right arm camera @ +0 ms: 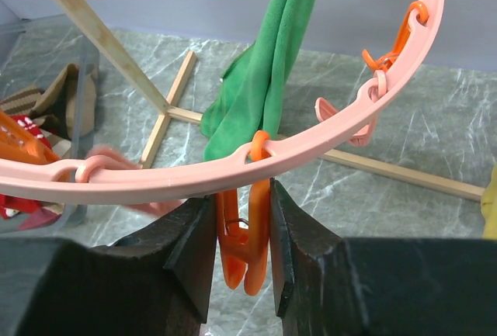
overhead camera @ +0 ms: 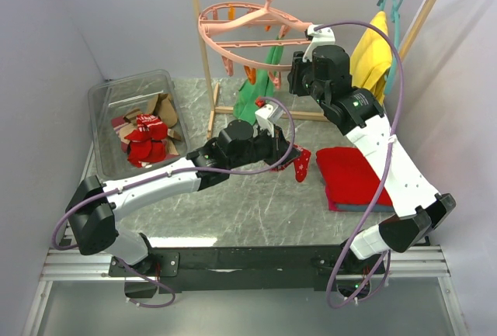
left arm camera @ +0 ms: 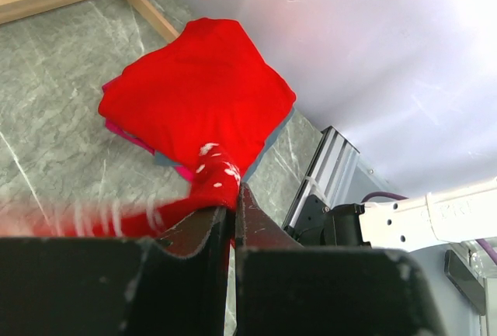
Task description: Remove the socks clipped to the hanger
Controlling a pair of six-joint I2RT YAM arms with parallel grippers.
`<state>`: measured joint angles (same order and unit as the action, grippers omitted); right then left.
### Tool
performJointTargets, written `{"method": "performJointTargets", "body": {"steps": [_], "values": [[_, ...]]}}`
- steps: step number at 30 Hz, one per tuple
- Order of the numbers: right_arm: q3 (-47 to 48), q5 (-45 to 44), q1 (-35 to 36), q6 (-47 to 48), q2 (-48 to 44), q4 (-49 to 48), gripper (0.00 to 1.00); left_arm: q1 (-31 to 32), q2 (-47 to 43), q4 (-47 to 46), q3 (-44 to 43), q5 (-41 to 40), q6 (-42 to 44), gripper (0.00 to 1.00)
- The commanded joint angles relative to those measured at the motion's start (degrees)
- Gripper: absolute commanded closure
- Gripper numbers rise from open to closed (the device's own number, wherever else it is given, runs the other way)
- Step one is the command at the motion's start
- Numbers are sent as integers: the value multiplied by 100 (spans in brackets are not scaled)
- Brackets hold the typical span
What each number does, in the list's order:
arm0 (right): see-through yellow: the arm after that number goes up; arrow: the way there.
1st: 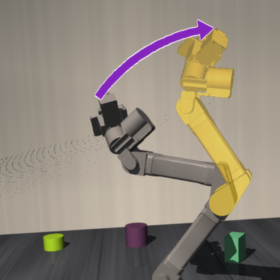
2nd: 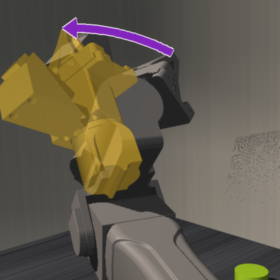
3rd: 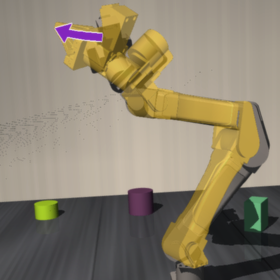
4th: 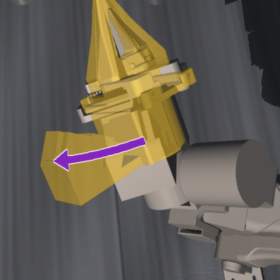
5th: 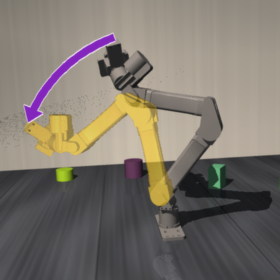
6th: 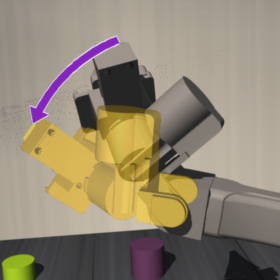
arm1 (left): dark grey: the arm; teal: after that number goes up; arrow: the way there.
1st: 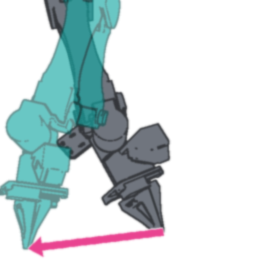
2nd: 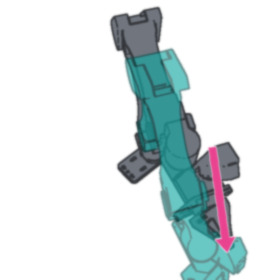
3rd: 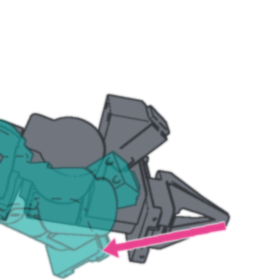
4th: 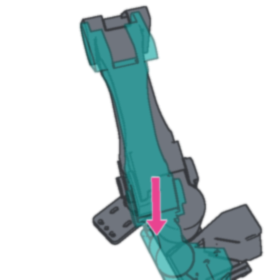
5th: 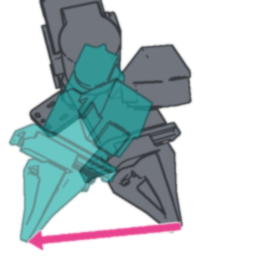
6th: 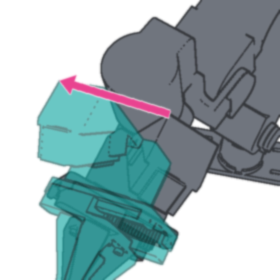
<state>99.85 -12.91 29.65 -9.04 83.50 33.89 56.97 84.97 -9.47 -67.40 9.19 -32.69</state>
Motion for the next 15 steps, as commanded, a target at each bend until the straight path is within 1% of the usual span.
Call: {"method": "performJointTargets", "body": {"steps": [1, 5, 8, 11, 12, 15], "values": [[96, -133, 32, 78, -106, -295, 98, 33, -138, -107, 130, 74, -124, 92], [43, -142, 23, 104, -150, -321, 99, 33, -156, -204, 498, 118, -264, 92], [-45, -160, 15, 104, -203, -348, 100, 42, -200, -344, 999, 118, -544, 94], [-133, -151, 23, 113, -221, -392, 100, 51, -357, -704, 1823, 48, -887, 95], [-150, -151, 23, 104, -229, -392, 100, 51, -419, -905, 1983, 22, -958, 95], [-221, -116, 23, 104, -221, -409, 100, 34, -700, -942, 2371, -259, -1091, 96]]}}
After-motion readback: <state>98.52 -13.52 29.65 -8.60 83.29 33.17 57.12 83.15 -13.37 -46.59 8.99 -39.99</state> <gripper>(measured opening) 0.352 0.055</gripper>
